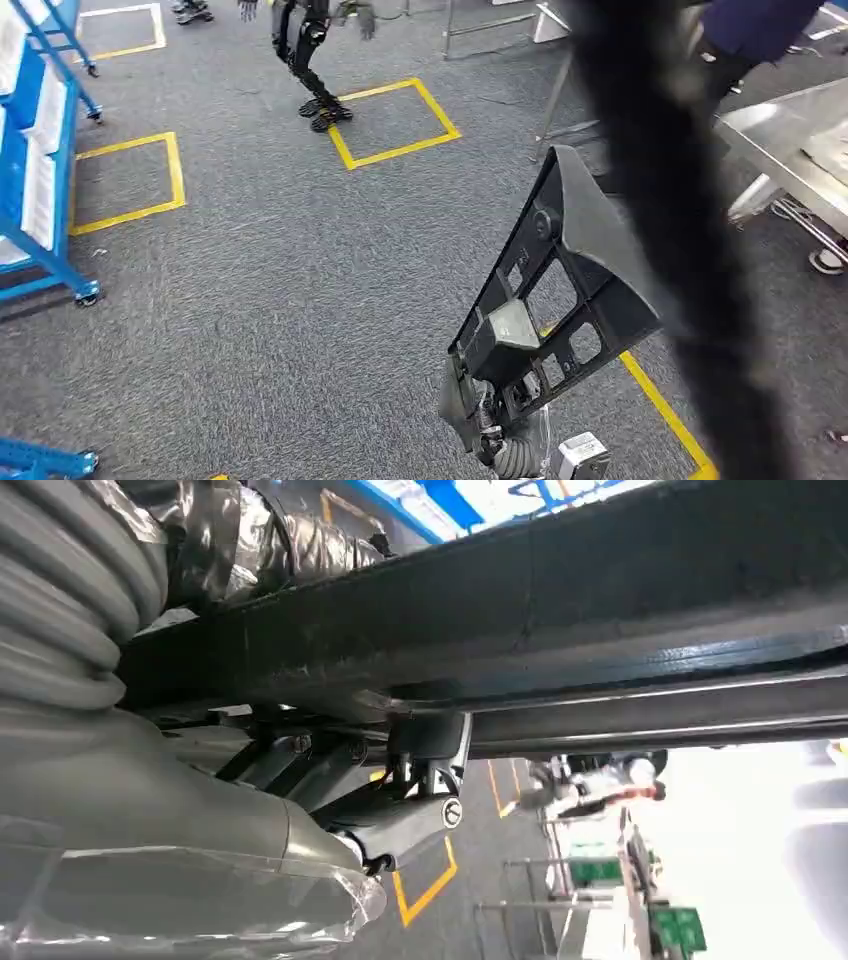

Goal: Take the parts from the cabinet and place them on the table.

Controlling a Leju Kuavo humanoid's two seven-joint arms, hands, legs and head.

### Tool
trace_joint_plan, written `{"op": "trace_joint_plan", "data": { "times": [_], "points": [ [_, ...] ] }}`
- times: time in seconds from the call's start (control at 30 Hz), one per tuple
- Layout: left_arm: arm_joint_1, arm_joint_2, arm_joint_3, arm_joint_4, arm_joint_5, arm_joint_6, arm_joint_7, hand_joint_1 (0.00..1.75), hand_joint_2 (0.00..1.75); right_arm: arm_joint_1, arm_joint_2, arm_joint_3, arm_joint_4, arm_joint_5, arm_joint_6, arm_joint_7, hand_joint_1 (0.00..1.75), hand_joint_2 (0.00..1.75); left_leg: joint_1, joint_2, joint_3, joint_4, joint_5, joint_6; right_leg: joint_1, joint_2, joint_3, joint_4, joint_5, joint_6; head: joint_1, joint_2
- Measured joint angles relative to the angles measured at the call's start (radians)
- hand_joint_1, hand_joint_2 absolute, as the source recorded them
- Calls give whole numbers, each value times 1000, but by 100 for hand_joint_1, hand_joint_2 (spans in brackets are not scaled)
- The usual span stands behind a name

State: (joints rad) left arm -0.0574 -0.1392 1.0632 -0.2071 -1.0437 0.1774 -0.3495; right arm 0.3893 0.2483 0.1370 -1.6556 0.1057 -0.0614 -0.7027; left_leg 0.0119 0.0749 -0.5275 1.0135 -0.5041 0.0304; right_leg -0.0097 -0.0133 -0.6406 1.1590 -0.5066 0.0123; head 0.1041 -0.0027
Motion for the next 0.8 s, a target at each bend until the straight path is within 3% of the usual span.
{"op": "trace_joint_plan", "data": {
  "times": [0.03,0.07,0.2,0.23,0.27,0.3,0.37,0.4,0.43,0.47,0.5,0.53,0.57,0.6,0.7,0.73,0.77,0.8],
  "points": [
    [0,-1,0,0,0,1,-3,0,175,1,0,0,-4,0,1,0,175,175,0,10,7,0,-4,-4,5,-41,53,-92,33,-8,0,0],
    [0,-2,0,0,-1,2,-4,0,175,1,0,0,-6,0,2,0,175,175,-6,18,10,2,-9,-11,20,-84,64,-121,15,-15,-1,0],
    [-7,-2,0,0,0,-2,-3,0,175,7,1,-1,-13,4,6,0,175,175,-6,58,27,-3,-16,-30,23,-30,61,-132,24,-31,-1,0],
    [-8,-2,0,0,1,-2,5,0,175,12,2,-1,-16,7,12,0,175,175,2,28,24,9,-28,-37,12,-19,71,-141,30,-38,-1,0],
    [-8,-2,0,0,2,1,14,0,175,12,3,-2,-20,8,18,0,175,175,1,-23,10,43,-55,-39,9,-10,71,-144,32,-45,-1,0],
    [-7,-2,0,0,2,2,20,0,175,11,4,-2,-20,12,20,0,175,175,1,-51,-21,109,-95,-40,8,0,70,-144,35,-48,-1,0],
    [-3,-3,0,0,-3,2,24,0,175,14,8,-2,-20,30,20,0,175,175,2,-66,-100,271,-162,-44,9,29,67,-143,35,-50,-1,0],
    [-1,-4,0,0,-5,1,24,0,175,15,9,-3,-20,34,21,0,175,175,2,-66,-125,314,-164,-45,9,45,66,-140,35,-50,-1,0],
    [0,-4,0,0,-7,0,24,0,175,17,9,-5,-20,39,24,0,175,175,2,-66,-125,303,-138,-45,9,60,67,-137,34,-50,-2,0],
    [0,-3,0,0,-10,-2,23,0,175,19,10,-7,-20,43,26,0,175,175,3,-67,-106,252,-95,-46,7,75,67,-133,33,-48,-2,0],
    [-1,-3,0,0,-11,-3,20,0,175,20,10,-9,-20,45,26,0,175,175,5,-74,-73,171,-46,-46,5,89,68,-129,31,-45,-2,0],
    [-2,-3,0,0,-16,-5,18,0,175,21,11,-10,-21,45,26,0,175,175,9,-101,-34,77,1,-47,3,102,67,-123,28,-40,-2,0],
    [0,-4,0,0,-22,-6,15,0,175,21,11,-11,-21,48,25,0,175,175,14,-157,-17,36,-8,-47,4,112,60,-115,24,-33,-1,0],
    [-1,-6,0,0,-27,-6,11,0,175,21,11,-11,-26,50,24,0,175,175,11,-160,-20,25,-8,-41,7,124,52,-103,22,-27,0,0],
    [-8,-12,-4,0,-37,-3,5,0,175,30,13,-14,-38,60,16,0,175,175,4,-127,-14,25,-4,-22,1,153,44,-114,33,-5,-1,0],
    [-8,-18,-5,0,-40,-3,3,0,175,32,13,-15,-41,61,16,0,175,175,11,-113,-13,14,4,-10,2,139,43,-108,29,-3,-1,0],
    [-8,-18,-5,0,-42,-2,1,0,175,34,13,-16,-45,61,15,0,175,175,10,-100,-12,10,7,-3,6,72,32,-81,5,1,0,0],
    [-6,-18,-6,0,-42,-2,0,0,175,33,13,-16,-46,61,15,0,175,175,9,-89,-13,10,7,0,6,40,5,-24,-33,5,-1,0]
  ]
}}
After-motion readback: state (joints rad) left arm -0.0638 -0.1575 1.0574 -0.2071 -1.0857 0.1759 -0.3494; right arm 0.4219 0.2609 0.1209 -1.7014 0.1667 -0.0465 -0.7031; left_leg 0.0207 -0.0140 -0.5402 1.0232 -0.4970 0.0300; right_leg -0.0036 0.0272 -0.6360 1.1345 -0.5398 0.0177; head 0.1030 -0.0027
